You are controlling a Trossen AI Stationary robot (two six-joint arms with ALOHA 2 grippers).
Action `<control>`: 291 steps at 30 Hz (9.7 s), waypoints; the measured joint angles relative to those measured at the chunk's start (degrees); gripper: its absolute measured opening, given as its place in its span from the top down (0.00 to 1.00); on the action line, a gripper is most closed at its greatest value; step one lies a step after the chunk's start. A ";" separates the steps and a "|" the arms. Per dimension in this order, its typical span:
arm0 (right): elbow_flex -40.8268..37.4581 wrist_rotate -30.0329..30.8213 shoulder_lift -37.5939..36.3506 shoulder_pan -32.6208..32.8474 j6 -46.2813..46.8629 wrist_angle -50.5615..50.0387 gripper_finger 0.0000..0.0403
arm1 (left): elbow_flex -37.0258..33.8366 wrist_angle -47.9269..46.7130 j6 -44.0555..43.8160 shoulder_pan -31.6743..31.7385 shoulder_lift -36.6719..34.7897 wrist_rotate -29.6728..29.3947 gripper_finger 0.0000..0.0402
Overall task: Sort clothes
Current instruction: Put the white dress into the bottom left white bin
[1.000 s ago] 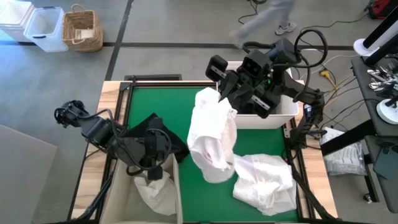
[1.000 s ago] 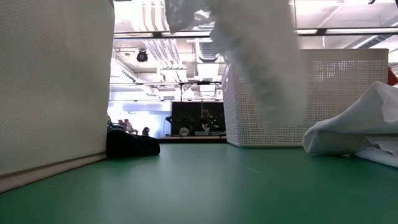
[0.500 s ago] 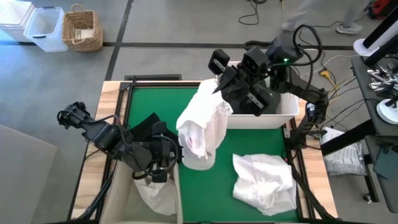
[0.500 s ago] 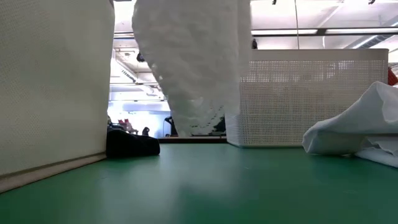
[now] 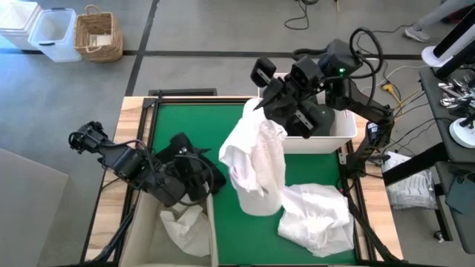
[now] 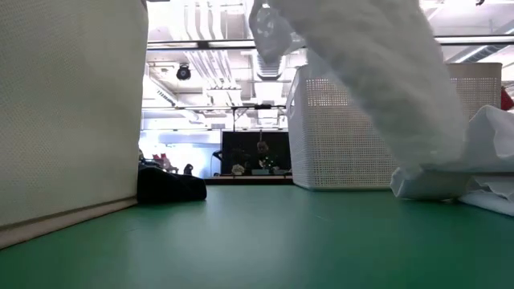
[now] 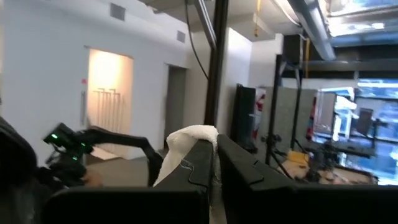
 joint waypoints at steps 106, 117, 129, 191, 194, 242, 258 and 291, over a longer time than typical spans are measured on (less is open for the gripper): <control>-0.97 17.44 -4.89 -1.79 -30.06 -76.05 0.96 | 21.49 14.52 23.39 -2.15 3.69 -8.22 1.00; -1.06 17.53 -2.98 -2.14 -25.44 -76.42 0.58 | 21.08 14.25 25.06 -2.19 3.72 -11.39 1.00; -1.04 17.53 -6.41 -2.25 -24.47 -76.61 0.31 | 35.46 15.84 32.28 -3.07 6.77 -11.08 1.00; -6.32 17.44 -5.48 -2.38 -19.92 -66.81 0.34 | 37.13 51.82 50.10 -56.17 10.40 -36.96 1.00; -6.52 17.44 -5.48 -2.38 -19.90 -66.65 0.35 | 37.13 50.94 50.17 -55.66 10.83 -37.00 1.00; -9.16 17.49 -5.50 -2.38 -22.17 -64.92 0.32 | 36.37 7.58 40.03 -49.84 10.24 -36.94 1.00; -9.17 17.49 -5.50 -2.38 -22.74 -64.92 0.33 | 36.46 -7.05 -1.41 -48.14 7.98 -36.90 1.00; -9.17 17.50 -5.50 -2.38 -22.93 -64.81 0.33 | 35.63 -19.17 -21.04 -36.71 12.00 -21.78 1.00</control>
